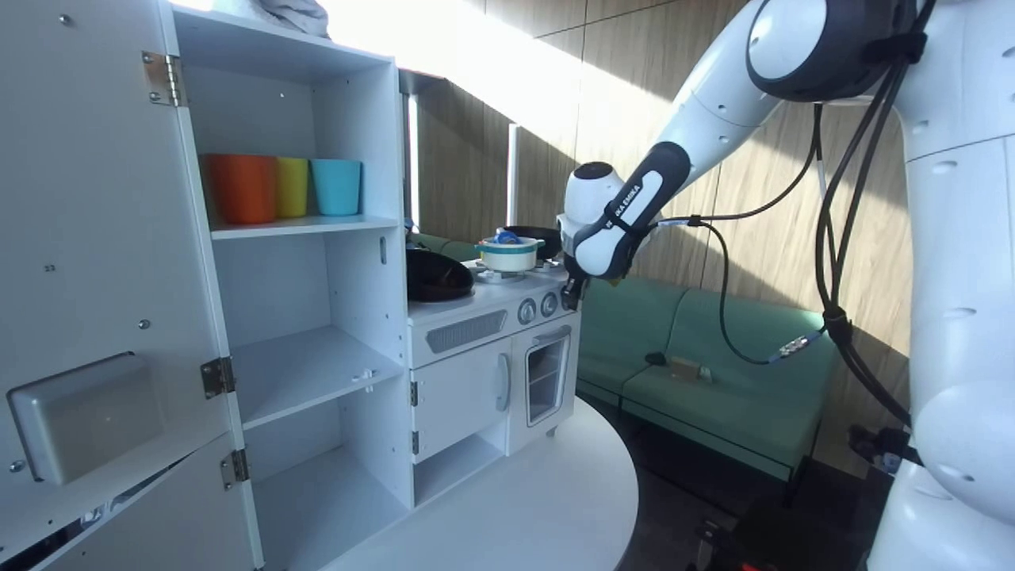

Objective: Turn the first right switch to the left

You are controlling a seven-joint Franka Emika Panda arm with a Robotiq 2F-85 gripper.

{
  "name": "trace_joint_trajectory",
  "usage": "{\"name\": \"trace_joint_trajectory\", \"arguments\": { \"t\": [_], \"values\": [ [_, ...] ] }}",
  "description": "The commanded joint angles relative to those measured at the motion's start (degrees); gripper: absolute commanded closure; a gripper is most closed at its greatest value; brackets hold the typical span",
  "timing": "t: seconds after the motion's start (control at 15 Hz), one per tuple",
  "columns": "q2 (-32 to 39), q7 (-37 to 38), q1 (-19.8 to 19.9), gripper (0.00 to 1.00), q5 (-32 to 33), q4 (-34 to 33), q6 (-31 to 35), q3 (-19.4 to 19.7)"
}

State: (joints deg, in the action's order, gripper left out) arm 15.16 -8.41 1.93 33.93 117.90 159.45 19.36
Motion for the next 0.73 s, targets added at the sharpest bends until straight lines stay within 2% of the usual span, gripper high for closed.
{"name": "trace_joint_trajectory", "arguments": {
  "t": [0.0, 0.13, 0.4, 0.47, 0.6, 0.67],
  "values": [
    [-0.1, 15.5, -7.2, 0.8, 15.0, -2.0, -0.6, 6.7],
    [-0.2, 20.9, -9.0, 0.8, 19.9, -1.8, -2.3, 7.8],
    [-0.5, 23.0, -9.9, 0.8, 23.0, -1.2, -5.3, 7.4],
    [-1.1, 23.9, -5.5, 0.8, 24.7, -1.5, -6.7, 2.6],
    [-1.5, 23.3, -3.9, 0.8, 24.7, -1.2, -7.8, 0.5],
    [-1.8, 23.0, -2.9, 0.83, 23.4, -1.1, -8.5, -0.8]
  ]
}}
